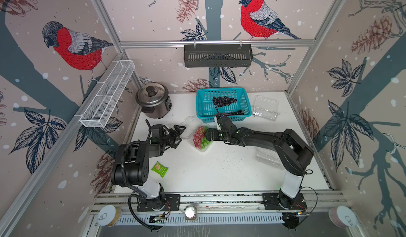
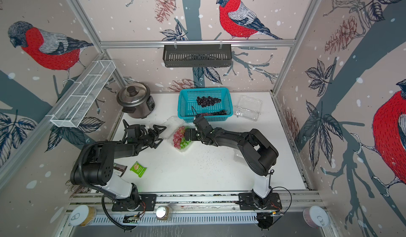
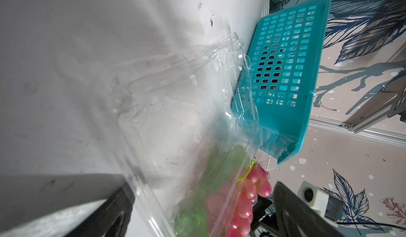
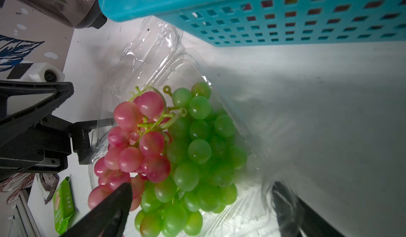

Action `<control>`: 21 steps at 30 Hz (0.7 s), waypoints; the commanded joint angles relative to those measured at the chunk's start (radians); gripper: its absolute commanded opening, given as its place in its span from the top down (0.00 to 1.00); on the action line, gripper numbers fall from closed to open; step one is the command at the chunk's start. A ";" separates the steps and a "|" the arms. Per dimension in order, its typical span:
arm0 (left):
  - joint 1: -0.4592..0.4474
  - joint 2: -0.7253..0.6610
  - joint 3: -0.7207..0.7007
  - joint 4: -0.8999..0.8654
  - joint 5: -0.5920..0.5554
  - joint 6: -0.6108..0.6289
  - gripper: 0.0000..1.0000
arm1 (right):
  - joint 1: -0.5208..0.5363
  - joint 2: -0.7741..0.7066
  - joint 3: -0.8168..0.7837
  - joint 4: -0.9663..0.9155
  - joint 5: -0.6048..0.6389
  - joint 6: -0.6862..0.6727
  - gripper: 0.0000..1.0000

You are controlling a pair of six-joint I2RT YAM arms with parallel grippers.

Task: Pack grapes into containers
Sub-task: Close the packing box at the center of the board.

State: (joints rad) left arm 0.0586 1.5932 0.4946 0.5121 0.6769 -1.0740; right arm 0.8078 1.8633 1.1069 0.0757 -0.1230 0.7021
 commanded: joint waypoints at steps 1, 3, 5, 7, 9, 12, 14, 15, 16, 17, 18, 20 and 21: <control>0.008 0.015 0.003 0.018 -0.043 -0.024 0.02 | 0.008 0.027 0.025 0.033 -0.021 -0.014 0.00; 0.019 0.009 -0.004 0.041 -0.041 -0.034 0.02 | 0.014 0.042 0.042 0.039 -0.026 -0.015 0.00; 0.035 -0.006 -0.009 0.044 -0.045 -0.031 0.02 | 0.018 0.056 0.059 0.041 -0.030 -0.015 0.00; 0.056 -0.030 -0.017 0.038 -0.047 -0.027 0.02 | 0.022 0.074 0.080 0.037 -0.038 -0.016 0.00; 0.074 -0.067 -0.030 0.029 -0.056 -0.022 0.02 | 0.028 0.093 0.108 0.027 -0.045 -0.017 0.00; 0.096 -0.137 -0.043 -0.013 -0.081 0.005 0.02 | 0.039 0.112 0.139 0.021 -0.055 -0.021 0.00; 0.104 -0.170 -0.046 -0.029 -0.098 0.020 0.02 | 0.044 0.123 0.158 0.015 -0.059 -0.020 0.00; 0.107 -0.179 -0.044 -0.041 -0.104 0.028 0.02 | 0.047 0.128 0.168 0.014 -0.065 -0.017 0.00; 0.111 -0.183 -0.041 -0.045 -0.105 0.031 0.02 | 0.048 0.133 0.172 0.013 -0.069 -0.016 0.00; 0.113 -0.189 -0.041 -0.043 -0.101 0.031 0.02 | 0.049 0.135 0.179 0.013 -0.074 -0.012 0.00; 0.116 -0.195 -0.038 -0.043 -0.099 0.031 0.02 | 0.050 0.140 0.184 0.012 -0.078 -0.009 0.00; 0.118 -0.210 -0.022 -0.063 -0.101 0.039 0.02 | 0.052 0.137 0.185 0.012 -0.088 -0.002 0.00; 0.118 -0.219 -0.011 -0.083 -0.102 0.049 0.02 | 0.053 0.135 0.182 0.013 -0.091 -0.001 0.00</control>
State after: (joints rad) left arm 0.1726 1.3930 0.4603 0.4530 0.5838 -1.0496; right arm 0.8574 1.9991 1.2823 0.0830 -0.1913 0.7006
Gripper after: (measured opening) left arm 0.978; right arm 0.996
